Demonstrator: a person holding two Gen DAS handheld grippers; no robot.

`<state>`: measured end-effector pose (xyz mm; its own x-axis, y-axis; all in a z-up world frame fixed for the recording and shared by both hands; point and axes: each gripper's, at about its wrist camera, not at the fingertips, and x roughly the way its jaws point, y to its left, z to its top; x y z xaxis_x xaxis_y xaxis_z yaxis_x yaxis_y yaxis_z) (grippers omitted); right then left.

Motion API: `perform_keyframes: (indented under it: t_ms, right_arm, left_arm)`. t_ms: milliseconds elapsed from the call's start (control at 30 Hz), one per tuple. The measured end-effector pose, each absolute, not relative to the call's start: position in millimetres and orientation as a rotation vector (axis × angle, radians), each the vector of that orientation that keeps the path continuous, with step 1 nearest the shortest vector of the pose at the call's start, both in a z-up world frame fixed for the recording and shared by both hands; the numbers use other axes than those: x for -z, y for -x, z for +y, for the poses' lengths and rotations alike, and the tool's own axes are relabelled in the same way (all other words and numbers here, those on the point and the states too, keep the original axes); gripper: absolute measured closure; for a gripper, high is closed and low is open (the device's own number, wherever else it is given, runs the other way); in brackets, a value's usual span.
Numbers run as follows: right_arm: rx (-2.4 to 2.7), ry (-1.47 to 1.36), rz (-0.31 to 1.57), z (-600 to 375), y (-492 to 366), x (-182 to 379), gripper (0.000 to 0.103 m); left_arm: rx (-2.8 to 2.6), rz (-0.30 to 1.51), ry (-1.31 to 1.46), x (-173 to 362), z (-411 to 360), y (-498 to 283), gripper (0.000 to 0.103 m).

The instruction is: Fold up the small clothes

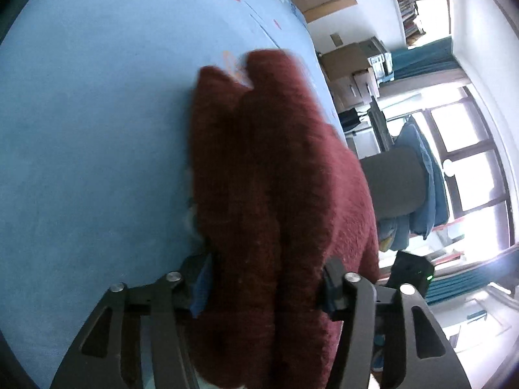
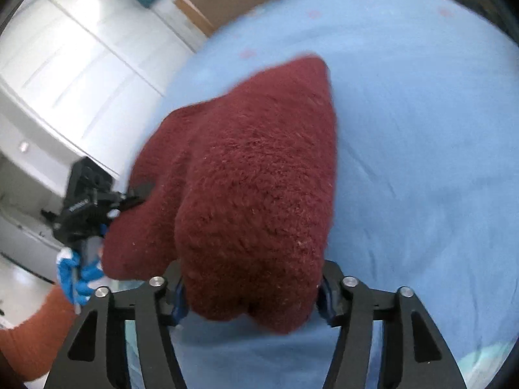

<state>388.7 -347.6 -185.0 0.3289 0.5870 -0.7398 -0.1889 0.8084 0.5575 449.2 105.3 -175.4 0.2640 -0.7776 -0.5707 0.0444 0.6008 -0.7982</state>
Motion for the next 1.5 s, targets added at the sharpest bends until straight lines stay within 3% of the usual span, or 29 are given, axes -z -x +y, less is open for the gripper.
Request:
perform_keyframes:
  t_ms: [100,600,833,1067,1500]
  right_arm:
    - [-0.523,-0.438,1.110,-358.0,-375.5,193.6,0.035]
    - [-0.479,-0.507,0.962,-372.8,-363.8,164.0,0.034]
    - [-0.397,-0.375,1.103,-359.1,-385.4,204.6,0.033]
    - [-0.352,-0.221,1.136,-330.3,-386.1,189.8,0.033]
    - [-0.219,-0.111,1.162,-311.7,-348.1,155.8,0.032]
  left_arm:
    - [0.581,1.177,0.744,170.9,116.5,-449.4,0.043]
    - [0.389,1.135,0.556,131.4,63.4,-401.7,0.043]
    - [0.334,1.158,0.506,139.0,39.6,-394.8,0.043]
    - [0.248,1.170,0.479,134.3,29.5,-398.8,0.038]
    - [0.172,0.975,0.366,50.2,34.8,-329.5,0.039]
